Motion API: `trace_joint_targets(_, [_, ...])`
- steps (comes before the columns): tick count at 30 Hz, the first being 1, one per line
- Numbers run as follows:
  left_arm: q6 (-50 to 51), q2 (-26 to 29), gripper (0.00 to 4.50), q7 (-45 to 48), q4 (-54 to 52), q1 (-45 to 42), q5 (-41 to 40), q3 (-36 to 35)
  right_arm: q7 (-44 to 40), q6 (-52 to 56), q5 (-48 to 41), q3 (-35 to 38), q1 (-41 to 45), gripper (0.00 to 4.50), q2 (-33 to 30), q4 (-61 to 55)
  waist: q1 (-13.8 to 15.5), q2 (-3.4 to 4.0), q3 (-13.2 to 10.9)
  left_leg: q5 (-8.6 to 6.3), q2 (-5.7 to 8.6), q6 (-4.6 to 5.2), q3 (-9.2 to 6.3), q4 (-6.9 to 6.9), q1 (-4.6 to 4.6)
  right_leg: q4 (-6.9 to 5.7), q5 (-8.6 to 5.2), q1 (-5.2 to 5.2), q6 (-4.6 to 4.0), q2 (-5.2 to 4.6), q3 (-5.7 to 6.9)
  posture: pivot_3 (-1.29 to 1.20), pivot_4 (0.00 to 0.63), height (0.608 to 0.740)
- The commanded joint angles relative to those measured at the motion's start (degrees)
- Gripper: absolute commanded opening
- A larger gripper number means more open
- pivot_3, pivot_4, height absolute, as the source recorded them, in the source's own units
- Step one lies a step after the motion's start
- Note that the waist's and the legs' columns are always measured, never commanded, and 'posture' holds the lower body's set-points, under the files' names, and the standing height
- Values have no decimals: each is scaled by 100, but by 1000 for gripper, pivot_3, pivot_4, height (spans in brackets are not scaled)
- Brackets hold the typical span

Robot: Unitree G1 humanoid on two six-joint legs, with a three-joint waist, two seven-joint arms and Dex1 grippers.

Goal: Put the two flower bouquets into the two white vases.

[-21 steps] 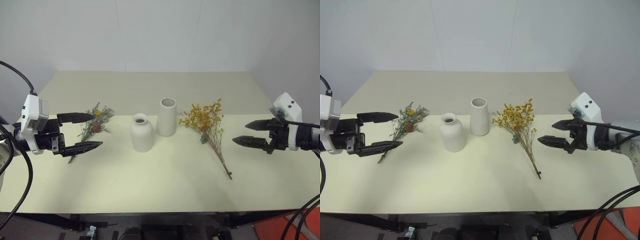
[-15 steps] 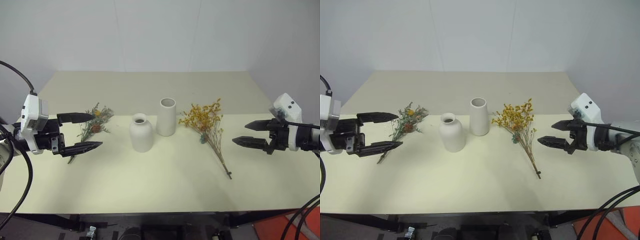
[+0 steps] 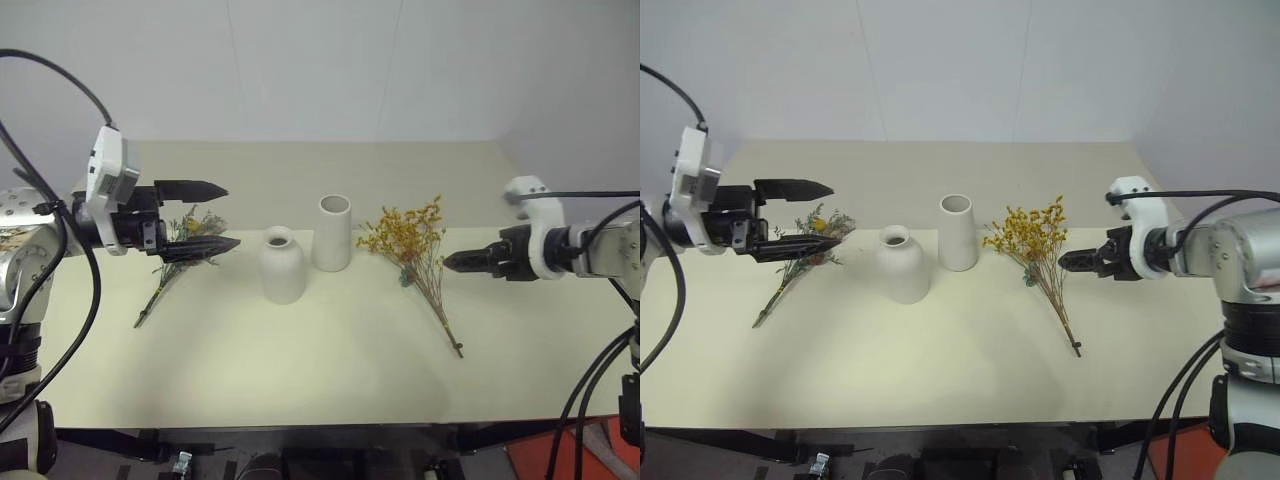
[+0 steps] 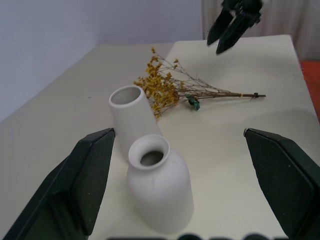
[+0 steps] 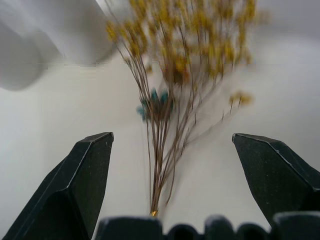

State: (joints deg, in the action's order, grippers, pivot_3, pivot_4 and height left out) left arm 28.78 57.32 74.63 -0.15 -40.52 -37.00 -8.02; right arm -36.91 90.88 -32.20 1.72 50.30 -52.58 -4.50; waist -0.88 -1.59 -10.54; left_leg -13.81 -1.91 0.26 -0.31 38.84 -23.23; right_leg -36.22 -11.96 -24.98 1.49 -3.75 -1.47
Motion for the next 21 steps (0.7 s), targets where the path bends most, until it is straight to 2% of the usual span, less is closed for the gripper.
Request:
trace_joint_targets(1, [-103,-98,4500,158,134,-283,189,211,142,162,-36,-261,163,4477,-69,-47,5,0,0,0,1,0,5,0,-7,-1,1,-9,0,0,-5,0,150,740])
trace_joint_targets(10, [-304,-543,4500,404,571,-766,556,588,428,162,-186,-1217,372,4477,299,442,-14,-1,0,0,0,1,21,3,-8,-2,6,-17,8,4,-26,0,150,740])
trace_joint_targets(21, [-405,-864,4500,614,722,-949,797,752,323,-198,260,-2257,541,4477,665,1135,-16,-1,0,0,-1,1,26,7,-8,-7,10,-21,9,8,-36,0,150,740])
